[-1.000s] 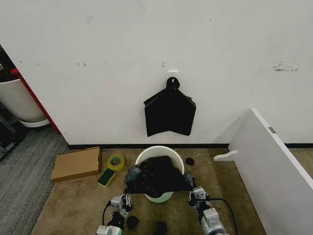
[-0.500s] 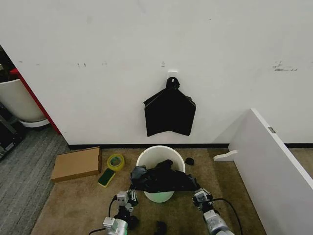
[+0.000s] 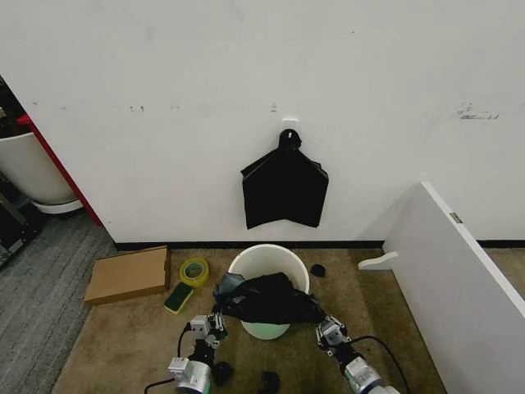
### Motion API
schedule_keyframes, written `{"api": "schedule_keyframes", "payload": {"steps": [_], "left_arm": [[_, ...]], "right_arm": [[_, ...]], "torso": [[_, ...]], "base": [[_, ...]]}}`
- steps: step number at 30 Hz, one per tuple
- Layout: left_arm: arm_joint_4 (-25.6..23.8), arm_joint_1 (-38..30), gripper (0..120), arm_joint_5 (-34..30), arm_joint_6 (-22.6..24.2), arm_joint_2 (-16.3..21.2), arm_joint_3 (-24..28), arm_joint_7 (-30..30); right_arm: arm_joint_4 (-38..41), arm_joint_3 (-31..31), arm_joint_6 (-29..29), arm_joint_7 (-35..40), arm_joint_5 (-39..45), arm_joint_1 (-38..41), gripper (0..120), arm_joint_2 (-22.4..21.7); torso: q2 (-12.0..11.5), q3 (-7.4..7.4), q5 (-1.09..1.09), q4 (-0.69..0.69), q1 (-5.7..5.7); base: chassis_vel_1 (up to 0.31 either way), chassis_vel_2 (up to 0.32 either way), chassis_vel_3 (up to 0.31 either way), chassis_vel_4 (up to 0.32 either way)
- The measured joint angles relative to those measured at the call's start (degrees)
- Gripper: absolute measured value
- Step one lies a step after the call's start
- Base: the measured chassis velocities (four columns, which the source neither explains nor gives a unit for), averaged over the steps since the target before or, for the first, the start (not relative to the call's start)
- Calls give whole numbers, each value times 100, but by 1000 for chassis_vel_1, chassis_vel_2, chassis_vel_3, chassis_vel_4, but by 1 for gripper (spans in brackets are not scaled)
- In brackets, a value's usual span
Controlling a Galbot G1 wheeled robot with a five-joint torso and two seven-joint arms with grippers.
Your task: Place the garbage bag over the trash bin.
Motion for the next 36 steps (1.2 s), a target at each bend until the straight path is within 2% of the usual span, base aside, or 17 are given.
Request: {"api": "schedule_keyframes", "payload": {"steps": [4,6,9,11,13,14,17,19,21,24,25,28,30,33,34,35,36], "left_arm": [[-398,207,31,47,477,247,-37,-214],[-461,239,32,55,571,288,-44,-265],[-794,388,46,85,1076,488,-89,-625],[-929,435,54,91,1198,546,-116,-729],[-1053,490,61,122,1246,595,-132,-762],[-1053,490,61,122,1246,595,-132,-762],[-1198,608,73,233,1293,693,-155,-819],[-1271,733,84,432,1318,800,-187,-1000],[-1287,768,87,480,1315,830,-198,-1033],[-1348,916,98,585,1231,969,-237,-996],[-1350,955,98,618,1180,998,-251,-860],[-1199,975,100,692,850,1025,-284,67],[-1165,961,100,696,814,1019,-286,176],[-855,791,100,724,600,961,-332,1002],[-654,655,100,803,374,919,-401,1595],[-548,573,100,880,211,894,-483,1930],[-420,471,100,978,-8,865,-619,2329]], "right_arm": [[18,381,310,-543,75,-147,46,-173],[31,435,337,-611,79,-179,50,-201],[146,678,482,-962,99,-397,63,-366],[242,767,581,-1118,132,-560,70,-467],[364,840,699,-1267,198,-761,79,-552],[364,840,699,-1267,198,-761,79,-552],[520,1055,979,-1681,314,-1023,90,-599],[564,1390,1293,-2329,441,-1160,98,-595],[567,1517,1361,-2578,514,-1182,99,-588],[550,1906,1533,-3480,902,-1154,100,-555],[544,1982,1563,-3632,988,-1125,100,-542],[563,2084,1598,-3766,1303,-961,100,-488],[577,2080,1596,-3745,1332,-939,100,-481],[751,1881,1484,-3082,1394,-747,100,-432],[972,1616,1209,-2318,1422,-633,100,-420],[1144,1457,918,-1876,1503,-562,100,-418],[1387,1259,406,-1319,1684,-448,100,-421]], "torso": [[0,0,0,0,0],[0,0,0,0,0],[0,0,1,0,0],[0,0,1,1,0],[0,0,0,-1,0],[0,0,0,-1,0],[0,-1,0,-1,0],[0,0,0,0,0],[0,-1,0,0,0],[0,0,0,0,0],[0,0,1,0,0],[0,0,0,0,0],[0,0,0,0,0],[0,0,-1,0,0],[0,0,0,1,0],[0,0,-1,0,0],[0,0,-1,-1,0]], "base": [[0,0,0,0],[0,0,0,0],[0,0,0,0],[0,0,0,0],[0,0,0,0],[0,0,0,0],[0,0,0,0],[0,0,0,0],[0,0,0,0],[0,0,0,0],[0,0,0,0],[0,0,0,0],[0,0,0,0],[0,0,0,0],[0,0,0,0],[0,0,0,0],[0,0,0,0]]}}
